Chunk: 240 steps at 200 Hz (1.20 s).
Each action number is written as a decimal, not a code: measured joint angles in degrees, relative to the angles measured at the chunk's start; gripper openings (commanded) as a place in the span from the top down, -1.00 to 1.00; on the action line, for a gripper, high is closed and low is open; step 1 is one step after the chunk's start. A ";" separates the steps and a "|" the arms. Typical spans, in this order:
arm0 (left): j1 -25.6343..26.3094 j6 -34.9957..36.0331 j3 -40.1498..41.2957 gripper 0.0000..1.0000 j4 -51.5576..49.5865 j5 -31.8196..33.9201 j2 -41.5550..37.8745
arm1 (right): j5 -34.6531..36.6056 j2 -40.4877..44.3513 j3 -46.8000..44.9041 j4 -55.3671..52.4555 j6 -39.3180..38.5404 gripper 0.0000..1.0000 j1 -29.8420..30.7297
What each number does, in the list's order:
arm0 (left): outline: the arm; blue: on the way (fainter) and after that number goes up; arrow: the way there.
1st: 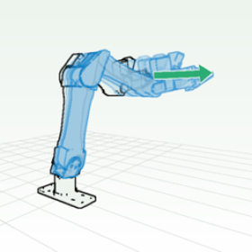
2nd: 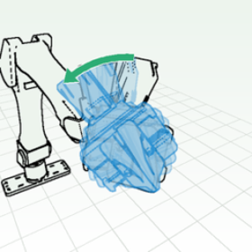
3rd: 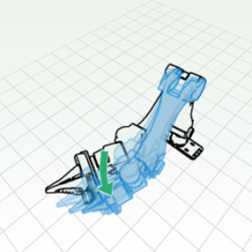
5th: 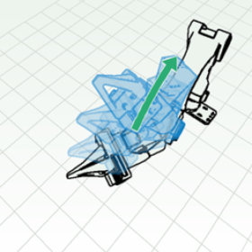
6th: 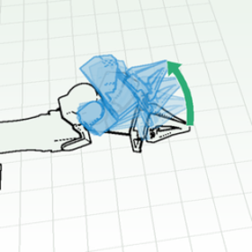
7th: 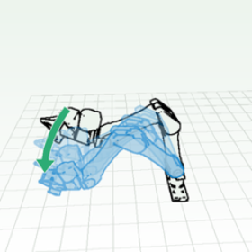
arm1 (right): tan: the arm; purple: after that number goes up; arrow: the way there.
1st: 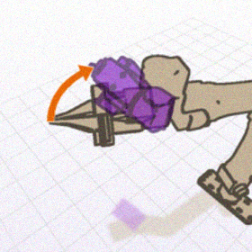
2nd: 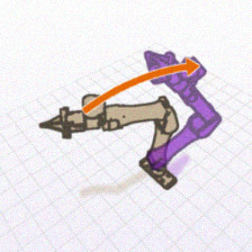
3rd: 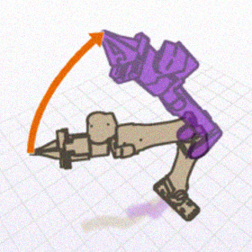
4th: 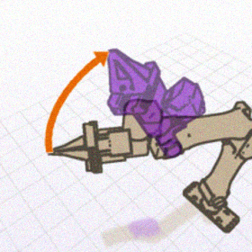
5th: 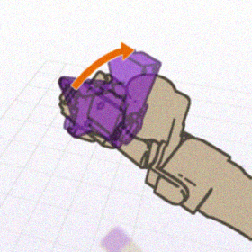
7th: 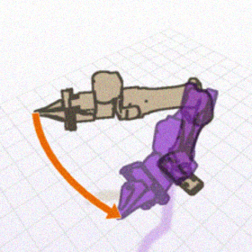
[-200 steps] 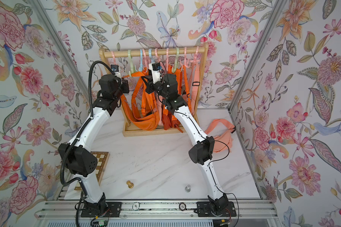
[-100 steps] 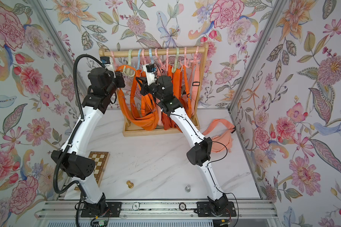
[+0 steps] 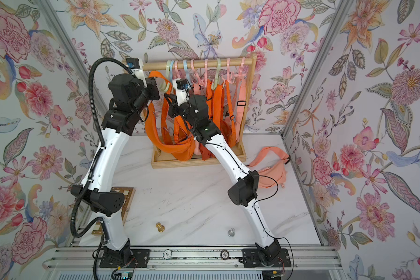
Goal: Take the bag off the hook
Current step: Pick up the bag from the hook.
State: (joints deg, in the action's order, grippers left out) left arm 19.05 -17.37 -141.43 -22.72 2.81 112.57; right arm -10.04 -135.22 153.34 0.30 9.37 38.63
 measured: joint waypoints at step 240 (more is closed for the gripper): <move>1.88 -0.57 1.66 1.00 -0.83 0.66 -3.56 | 5.35 8.13 -2.05 -1.31 -10.08 1.00 -1.66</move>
State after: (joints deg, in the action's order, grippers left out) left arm 20.93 -17.93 -139.76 -23.55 3.46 109.01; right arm -4.69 -127.09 151.28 -1.02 -0.71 36.97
